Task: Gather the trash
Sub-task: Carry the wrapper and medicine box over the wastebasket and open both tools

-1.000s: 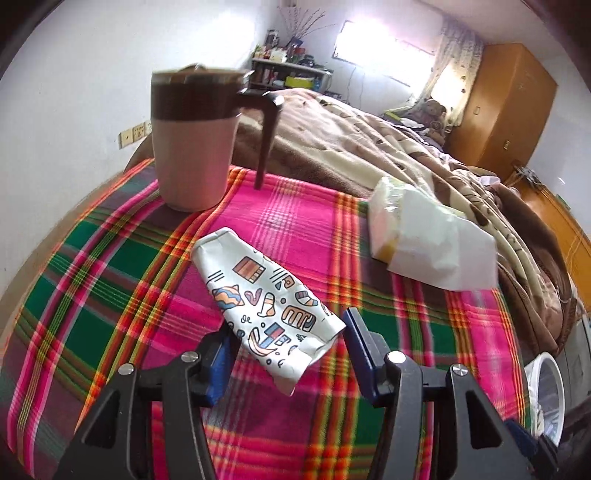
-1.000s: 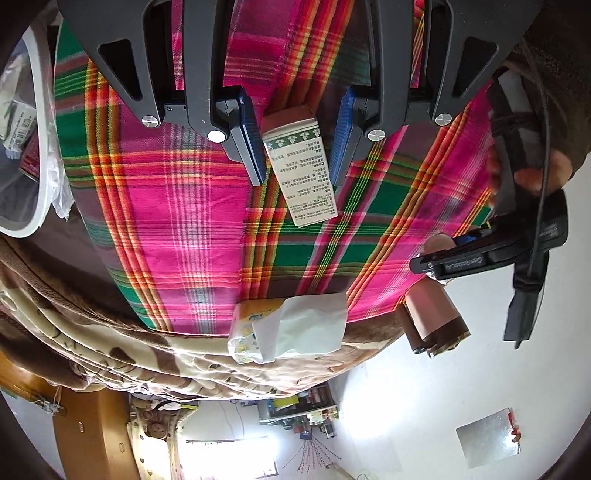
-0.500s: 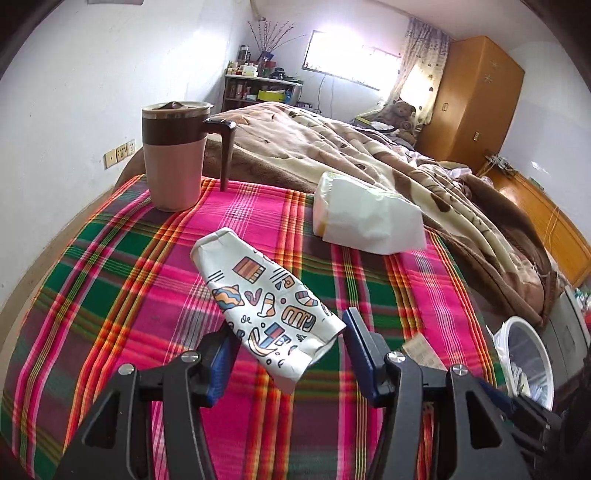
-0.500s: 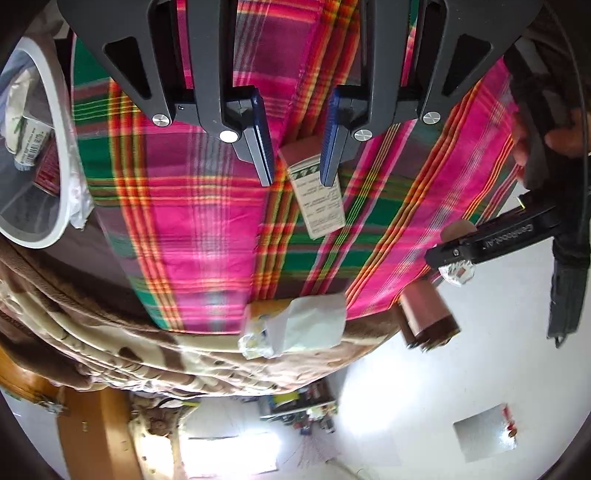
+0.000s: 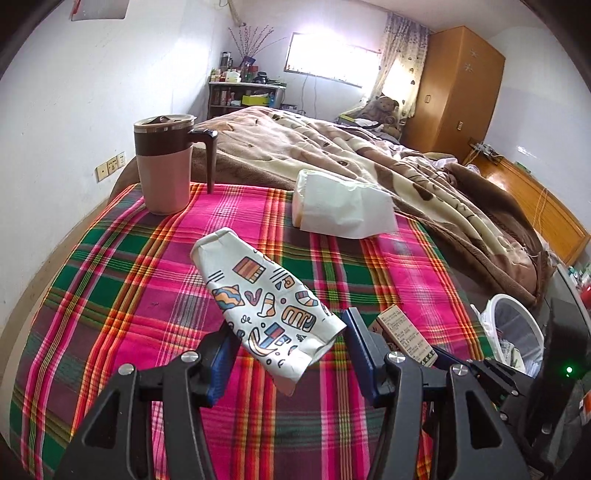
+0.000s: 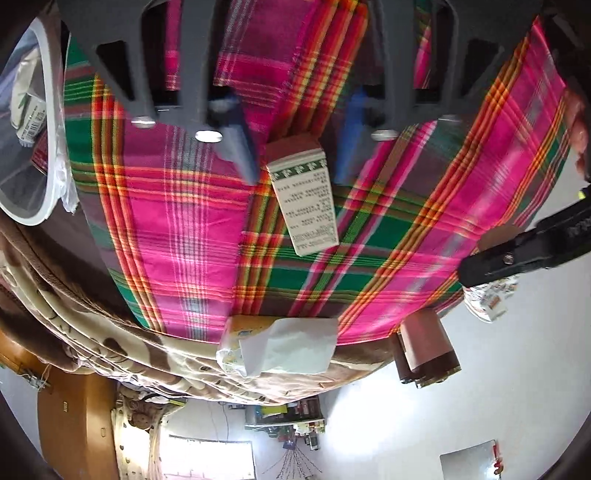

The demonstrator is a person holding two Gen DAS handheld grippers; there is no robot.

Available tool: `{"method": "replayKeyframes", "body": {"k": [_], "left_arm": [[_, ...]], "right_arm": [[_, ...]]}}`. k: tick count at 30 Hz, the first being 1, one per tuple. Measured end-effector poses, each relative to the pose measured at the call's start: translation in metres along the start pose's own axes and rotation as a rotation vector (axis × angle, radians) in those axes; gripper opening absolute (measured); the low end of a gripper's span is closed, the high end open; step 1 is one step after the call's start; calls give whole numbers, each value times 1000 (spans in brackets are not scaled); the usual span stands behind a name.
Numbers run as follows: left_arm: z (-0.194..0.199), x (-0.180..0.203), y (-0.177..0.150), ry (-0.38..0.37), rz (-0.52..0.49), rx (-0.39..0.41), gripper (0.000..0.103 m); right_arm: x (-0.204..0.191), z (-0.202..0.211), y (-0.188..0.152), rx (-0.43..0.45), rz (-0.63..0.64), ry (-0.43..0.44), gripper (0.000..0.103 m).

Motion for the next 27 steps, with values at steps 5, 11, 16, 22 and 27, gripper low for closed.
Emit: {"method": "replayKeyframes", "body": {"k": [5, 11, 16, 22, 27], "left_arm": [[16, 13, -4, -10, -41, 19, 57], [35, 32, -8, -41, -82, 40, 57], [51, 54, -11, -85, -108, 53, 57], [67, 83, -14, -129, -146, 73, 57], [76, 108, -18, -169, -181, 82, 57]], "right_arm": [[8, 16, 1, 35, -40, 0, 35], [17, 47, 4, 99, -84, 6, 35], [25, 69, 5, 139, -101, -1, 35], [41, 94, 4, 181, -134, -24, 35], [59, 114, 2, 214, -158, -62, 35]]}}
Point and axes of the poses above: each gripper's, at about its wrist camera, not at the fingertips, and z roughly against the way its jaws point, x to its right, y to its top, the point moved 4 cm from there along -z, roughly the way its jaws point, and after that the axes turned 13 degrees about x, right-handed, at the moved point
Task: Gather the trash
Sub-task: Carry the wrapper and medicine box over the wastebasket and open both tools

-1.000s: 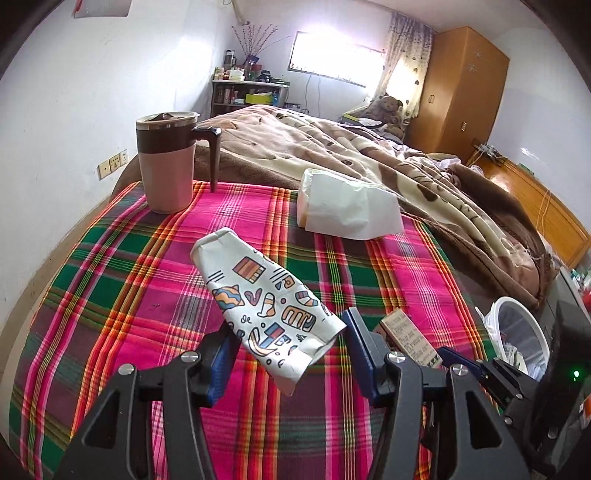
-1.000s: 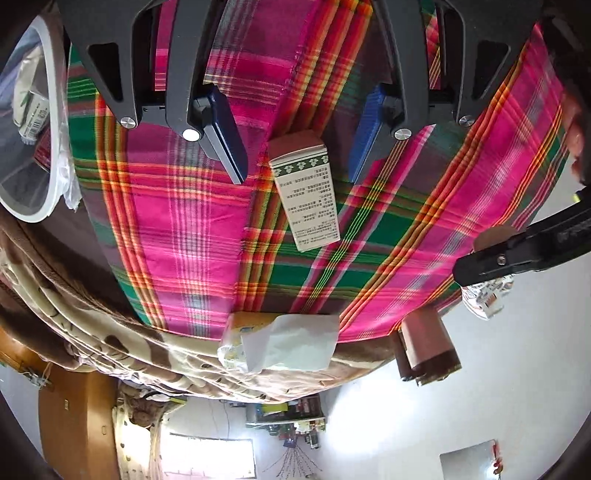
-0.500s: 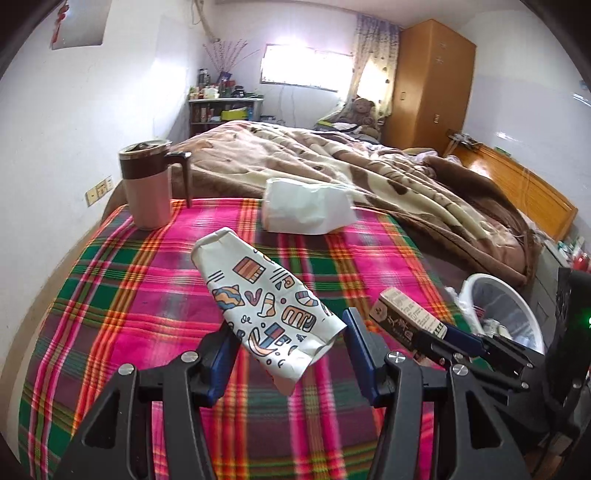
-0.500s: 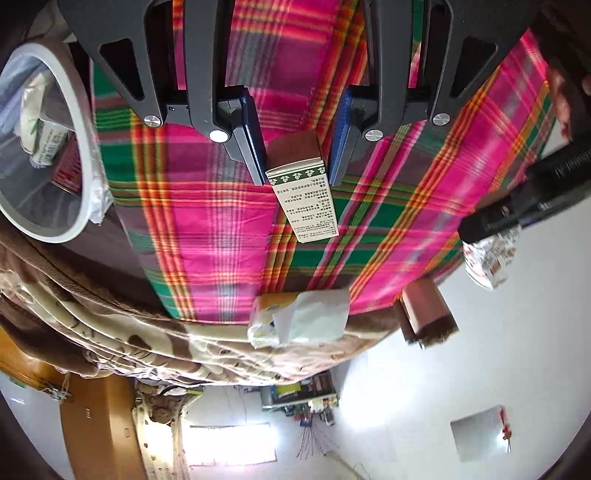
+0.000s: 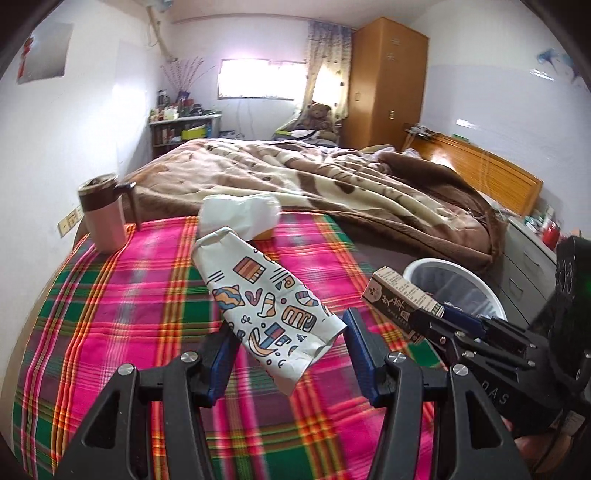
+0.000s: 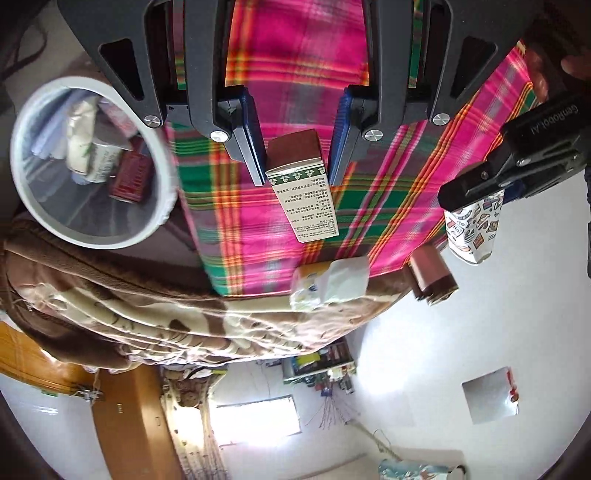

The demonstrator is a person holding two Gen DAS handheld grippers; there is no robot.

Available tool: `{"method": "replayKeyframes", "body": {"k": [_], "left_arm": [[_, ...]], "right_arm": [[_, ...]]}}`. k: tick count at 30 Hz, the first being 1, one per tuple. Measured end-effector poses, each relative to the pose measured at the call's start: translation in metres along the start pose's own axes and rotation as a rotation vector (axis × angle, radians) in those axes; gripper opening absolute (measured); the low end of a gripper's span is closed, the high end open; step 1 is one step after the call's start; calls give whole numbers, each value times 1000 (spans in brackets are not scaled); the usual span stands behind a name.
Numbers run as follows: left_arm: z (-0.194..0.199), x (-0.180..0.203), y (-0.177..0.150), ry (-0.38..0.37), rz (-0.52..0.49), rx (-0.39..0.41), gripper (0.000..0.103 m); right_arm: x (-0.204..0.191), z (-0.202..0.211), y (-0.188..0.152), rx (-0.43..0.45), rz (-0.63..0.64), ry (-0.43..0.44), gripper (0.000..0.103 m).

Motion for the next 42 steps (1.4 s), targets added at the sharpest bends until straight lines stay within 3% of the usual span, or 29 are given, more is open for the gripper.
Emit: {"method": "replayKeyframes", "body": {"k": [11, 25, 32, 42], "left_arm": [[-2, 67, 3, -110, -75, 18, 58], [-29, 153, -3, -270, -152, -28, 58], [-55, 184, -11, -314, -181, -84, 58], [-79, 213, -17, -336, -222, -122, 58]], "right_arm": [[54, 35, 7, 60, -44, -124, 35], [126, 69, 8, 92, -116, -293, 35], [157, 66, 2, 61, -137, -374, 35], [178, 59, -2, 37, -148, -424, 35]]}}
Point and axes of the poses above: each gripper's, at about its wrist camera, not at the fingertips, and z roughly against the way its jaws point, x to its right, y to its top, the point moved 4 cm from there along -z, roughly the way its jaws point, and after that the axes turned 13 degrees about x, right-handed, at the moved point
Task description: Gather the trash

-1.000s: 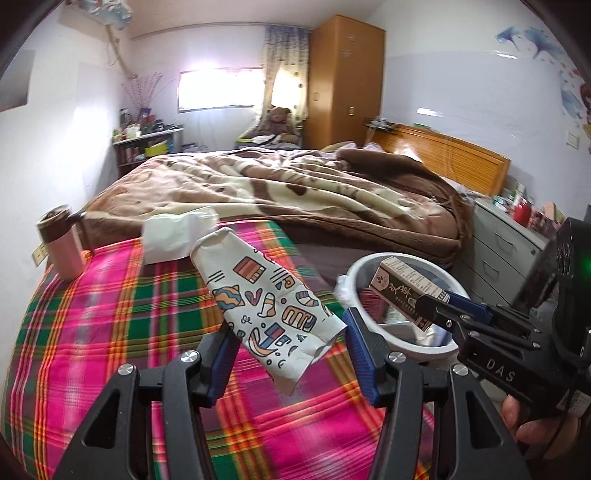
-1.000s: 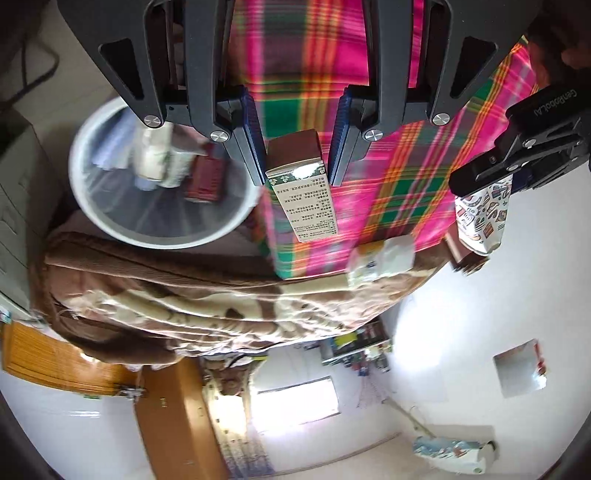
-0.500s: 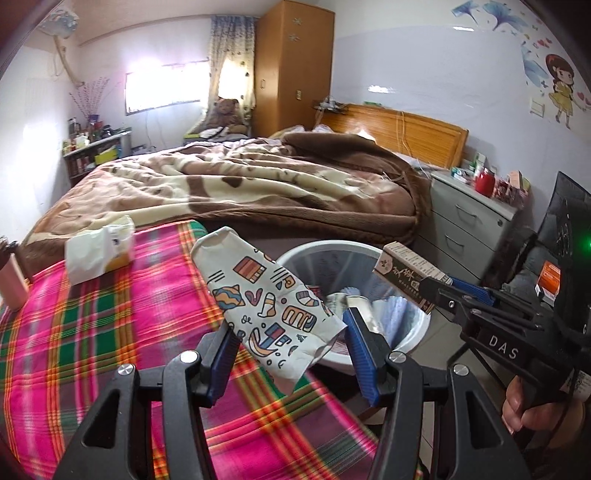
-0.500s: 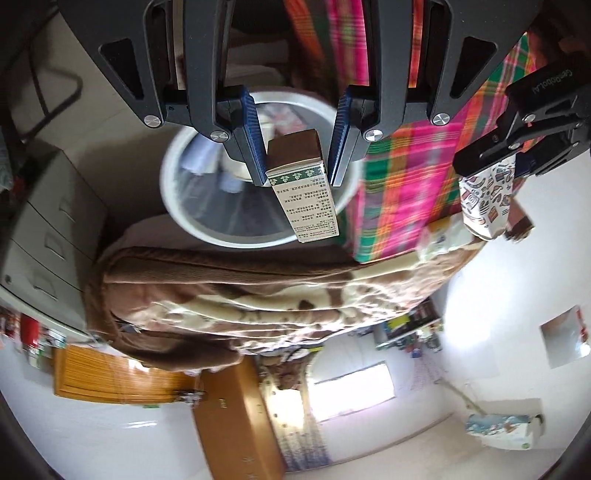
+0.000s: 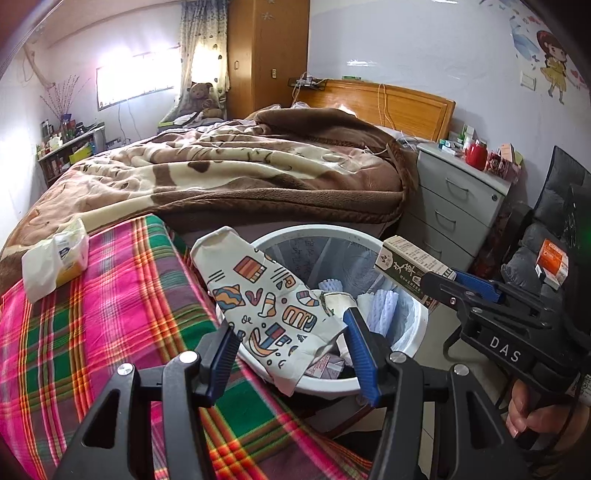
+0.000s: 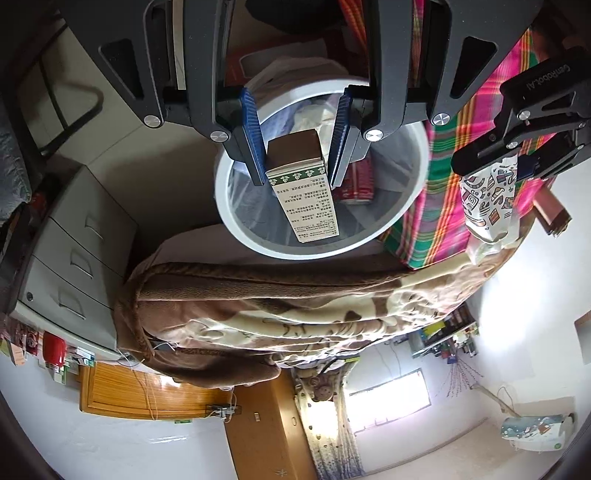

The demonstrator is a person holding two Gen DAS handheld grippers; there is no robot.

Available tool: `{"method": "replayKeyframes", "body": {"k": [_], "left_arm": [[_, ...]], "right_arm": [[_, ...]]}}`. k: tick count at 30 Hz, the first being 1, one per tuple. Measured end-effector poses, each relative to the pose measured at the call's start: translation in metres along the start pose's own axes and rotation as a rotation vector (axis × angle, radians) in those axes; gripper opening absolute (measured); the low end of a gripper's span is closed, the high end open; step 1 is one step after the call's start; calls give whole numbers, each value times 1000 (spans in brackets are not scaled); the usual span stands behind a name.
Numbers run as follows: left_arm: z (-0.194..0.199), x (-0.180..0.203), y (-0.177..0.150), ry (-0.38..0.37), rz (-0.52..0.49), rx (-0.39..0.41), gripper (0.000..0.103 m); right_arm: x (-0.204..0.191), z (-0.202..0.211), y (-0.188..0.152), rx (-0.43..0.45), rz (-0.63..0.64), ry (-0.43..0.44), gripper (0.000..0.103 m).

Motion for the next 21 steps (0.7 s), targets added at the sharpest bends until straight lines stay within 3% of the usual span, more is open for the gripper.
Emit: {"method": "replayKeyframes", "body": {"k": [14, 18, 21], "left_arm": [[-36, 14, -3, -12, -30, -70, 60], [-36, 14, -4, -3, -33, -70, 73], [-36, 12, -5, -8, -19, -76, 73]], "right_arm": [[12, -23, -2, -48, 19, -29, 36], [12, -23, -2, -49, 25, -28, 36], [15, -23, -2, -56, 10, -29, 49]]}}
Point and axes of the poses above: each gripper's, at about its wrist camera, not at the fingertips, and z roughly against the way its jaws point, x to its right, y to its top, the point moved 4 cm from there along -z, roughly the way its jaws point, and after that the axes turned 13 degrees about x, right-handed, at the moved point
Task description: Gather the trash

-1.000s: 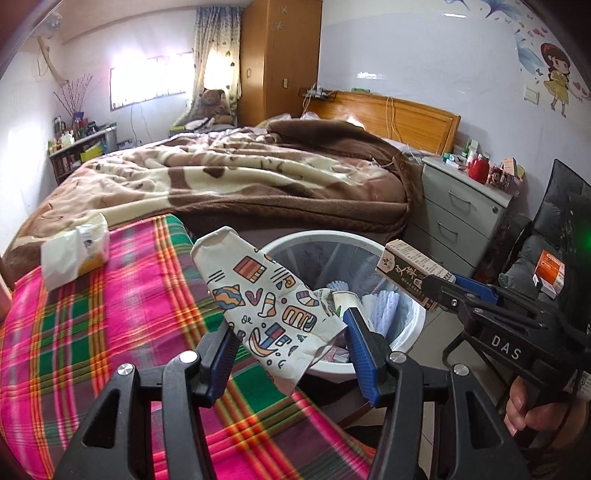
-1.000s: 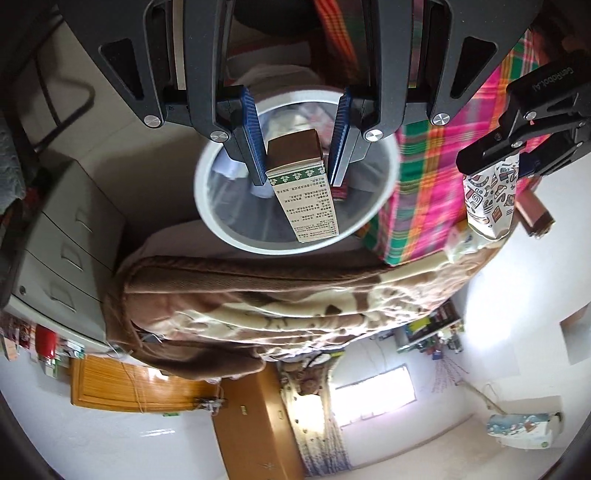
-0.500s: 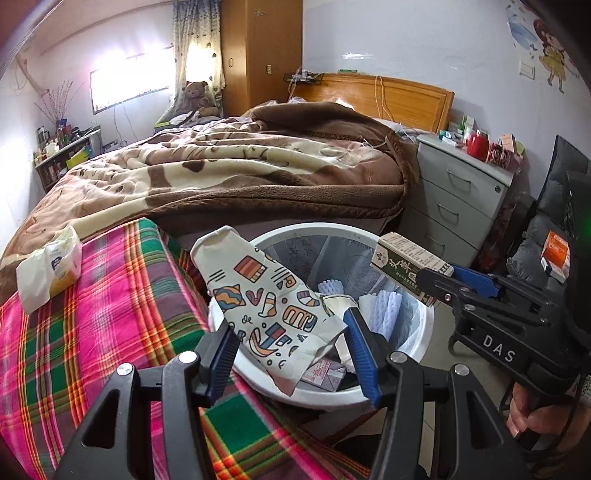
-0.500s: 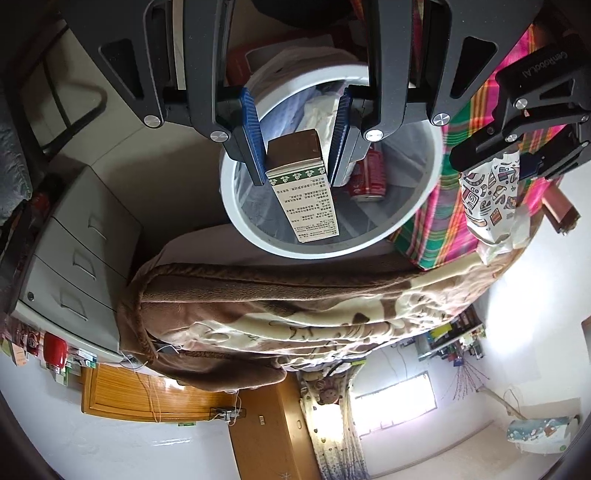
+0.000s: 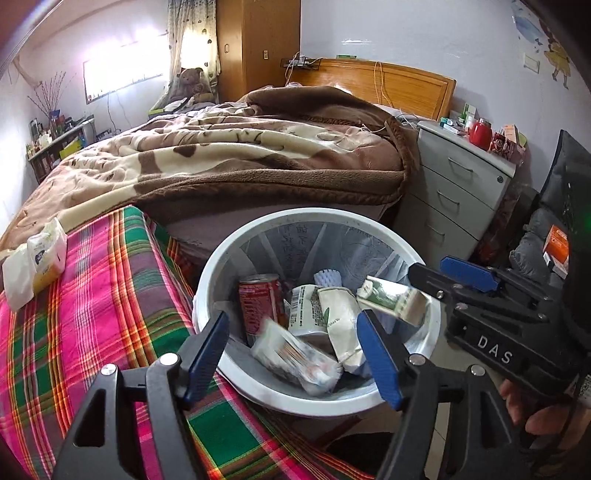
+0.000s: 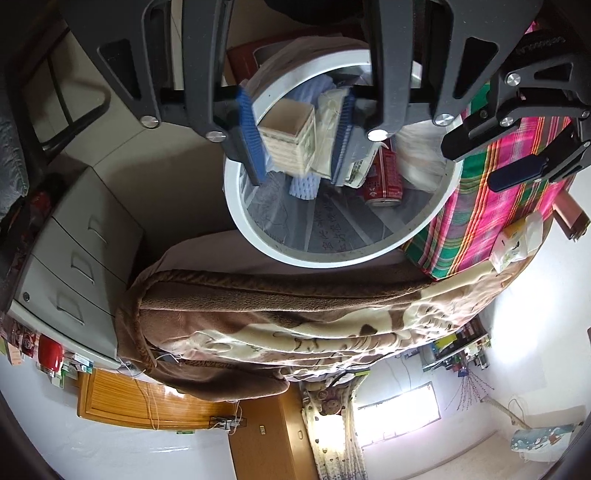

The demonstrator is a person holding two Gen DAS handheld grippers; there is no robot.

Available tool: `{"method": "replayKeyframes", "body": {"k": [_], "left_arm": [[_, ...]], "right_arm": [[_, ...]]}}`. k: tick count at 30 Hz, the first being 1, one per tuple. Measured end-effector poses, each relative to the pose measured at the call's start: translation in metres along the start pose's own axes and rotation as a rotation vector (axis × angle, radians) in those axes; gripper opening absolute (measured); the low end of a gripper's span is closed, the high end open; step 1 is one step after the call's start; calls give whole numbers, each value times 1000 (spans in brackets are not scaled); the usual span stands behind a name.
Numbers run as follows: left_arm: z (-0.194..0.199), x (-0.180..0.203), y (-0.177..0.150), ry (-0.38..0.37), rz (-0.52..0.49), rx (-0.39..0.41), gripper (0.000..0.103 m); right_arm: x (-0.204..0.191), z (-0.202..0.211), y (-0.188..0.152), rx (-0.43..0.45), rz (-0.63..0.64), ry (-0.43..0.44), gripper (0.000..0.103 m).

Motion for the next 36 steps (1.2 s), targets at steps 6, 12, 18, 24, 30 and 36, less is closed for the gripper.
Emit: {"method": "replayKeyframes", "body": {"k": [6, 12, 18, 24, 30, 36], "left_arm": [[8, -4, -2, 19, 10, 2, 77], [29, -11, -6, 75, 23, 38, 77], [61, -19, -17, 123, 46, 81, 77], [96, -30, -33, 169, 69, 127, 77], [124, -45, -48, 224, 123, 155, 78], [143, -52, -62, 299, 125, 175, 78]], "right_arm": [[-2, 7, 1, 15, -7, 4, 55], [-10, 21, 0, 31, -4, 23, 55], [-30, 44, -9, 70, 20, 63, 55], [-45, 65, -16, 107, 31, 86, 60], [-58, 82, -26, 136, 44, 110, 61], [-70, 92, -34, 146, 54, 142, 61]]}}
Point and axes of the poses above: each gripper's, at about its wrist camera, not at the fingertips, and z roughly against the way its jaws point, x to its right, y to its top, the point moved 4 cm from there along -z, roughly the way its jaws point, and after that the axes turned 13 degrees about x, right-handed, at the moved point
